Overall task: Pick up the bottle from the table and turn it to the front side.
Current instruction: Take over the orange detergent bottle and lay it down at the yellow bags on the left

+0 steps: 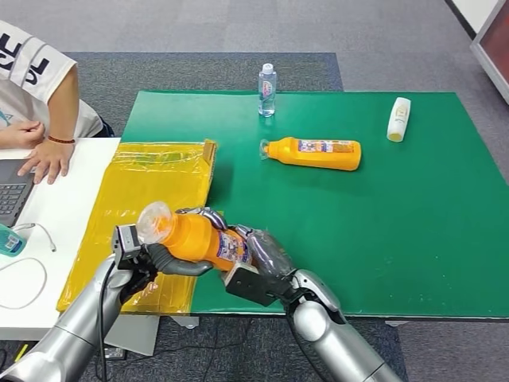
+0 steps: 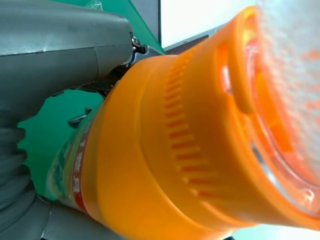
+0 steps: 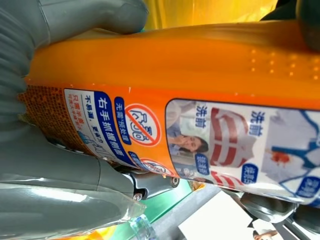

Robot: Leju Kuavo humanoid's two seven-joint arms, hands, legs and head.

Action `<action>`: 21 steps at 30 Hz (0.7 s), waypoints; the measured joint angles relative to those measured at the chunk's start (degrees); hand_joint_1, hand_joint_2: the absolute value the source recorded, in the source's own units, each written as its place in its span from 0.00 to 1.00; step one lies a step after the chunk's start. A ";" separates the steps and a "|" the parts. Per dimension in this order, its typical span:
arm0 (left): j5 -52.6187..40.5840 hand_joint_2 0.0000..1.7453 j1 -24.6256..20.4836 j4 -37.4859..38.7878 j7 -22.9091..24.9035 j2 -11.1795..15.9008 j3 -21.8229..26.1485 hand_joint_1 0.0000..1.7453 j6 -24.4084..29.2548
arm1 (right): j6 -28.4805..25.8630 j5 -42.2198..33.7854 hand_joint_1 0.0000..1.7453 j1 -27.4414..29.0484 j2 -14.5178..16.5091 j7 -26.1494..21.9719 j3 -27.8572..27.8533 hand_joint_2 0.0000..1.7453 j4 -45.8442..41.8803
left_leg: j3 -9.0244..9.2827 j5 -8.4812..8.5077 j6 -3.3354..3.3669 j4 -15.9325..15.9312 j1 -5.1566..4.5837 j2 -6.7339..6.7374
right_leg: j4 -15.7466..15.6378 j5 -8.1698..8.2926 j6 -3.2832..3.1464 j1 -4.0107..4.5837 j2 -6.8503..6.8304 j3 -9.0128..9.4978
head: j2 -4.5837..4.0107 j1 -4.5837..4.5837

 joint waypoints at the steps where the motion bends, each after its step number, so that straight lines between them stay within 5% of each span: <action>1: -0.01 1.00 0.11 -0.15 0.00 -0.10 0.13 1.00 0.01 | 0.00 0.02 1.00 0.18 0.09 0.00 -0.05 1.00 -0.13 | 0.00 0.00 0.00 0.00 0.00 0.00 | 0.00 0.00 0.00 0.00 0.00 0.00 | 0.00 0.00; 7: -0.04 1.00 0.75 -0.66 0.00 -0.39 0.68 1.00 0.12 | 0.01 0.17 0.96 0.78 0.36 0.00 -0.37 1.00 -0.40 | 0.00 0.00 0.00 0.00 0.00 0.00 | 0.00 0.00 0.00 0.00 0.00 0.00 | 0.00 0.01; 8: -0.06 1.00 0.84 -0.67 0.00 -0.45 0.73 1.00 0.14 | 0.04 0.16 0.86 0.84 0.40 -0.01 -0.44 1.00 -0.40 | 0.00 0.00 0.00 0.00 0.00 0.00 | 0.00 0.00 0.00 0.00 0.00 0.00 | 0.00 0.01; 12: -0.25 1.00 1.23 -0.85 0.00 -0.74 1.01 1.00 0.24 | 0.94 -1.07 0.10 1.01 0.56 -0.46 -0.88 1.00 -0.37 | 0.00 0.00 0.00 0.00 0.00 0.00 | 0.00 0.00 0.00 0.00 0.00 0.00 | 0.00 0.01; 14: -0.56 1.00 1.44 -1.06 0.00 -0.80 1.12 1.00 0.41 | 1.66 -2.42 0.00 1.06 0.64 -0.94 -1.31 1.00 -0.35 | 0.00 0.00 0.00 0.00 0.00 0.00 | 0.00 0.01 0.00 0.00 0.00 0.00 | 0.00 0.00; 20: -1.17 1.00 2.58 -2.14 0.02 -0.82 1.38 1.00 1.28 | 4.67 -8.40 0.00 1.10 0.95 -2.49 -3.68 1.00 0.16 | 0.00 0.00 0.00 0.00 0.00 0.00 | 0.00 0.01 -0.01 0.00 0.00 -0.01 | 0.00 0.01; 21: -1.28 1.00 2.74 -2.36 0.02 -0.83 1.41 1.00 1.48 | 5.38 -9.64 0.00 1.13 1.03 -2.75 -4.12 0.75 0.27 | 0.00 0.00 0.00 0.00 0.00 0.00 | 0.00 0.01 -0.01 0.00 0.00 -0.01 | 0.00 0.01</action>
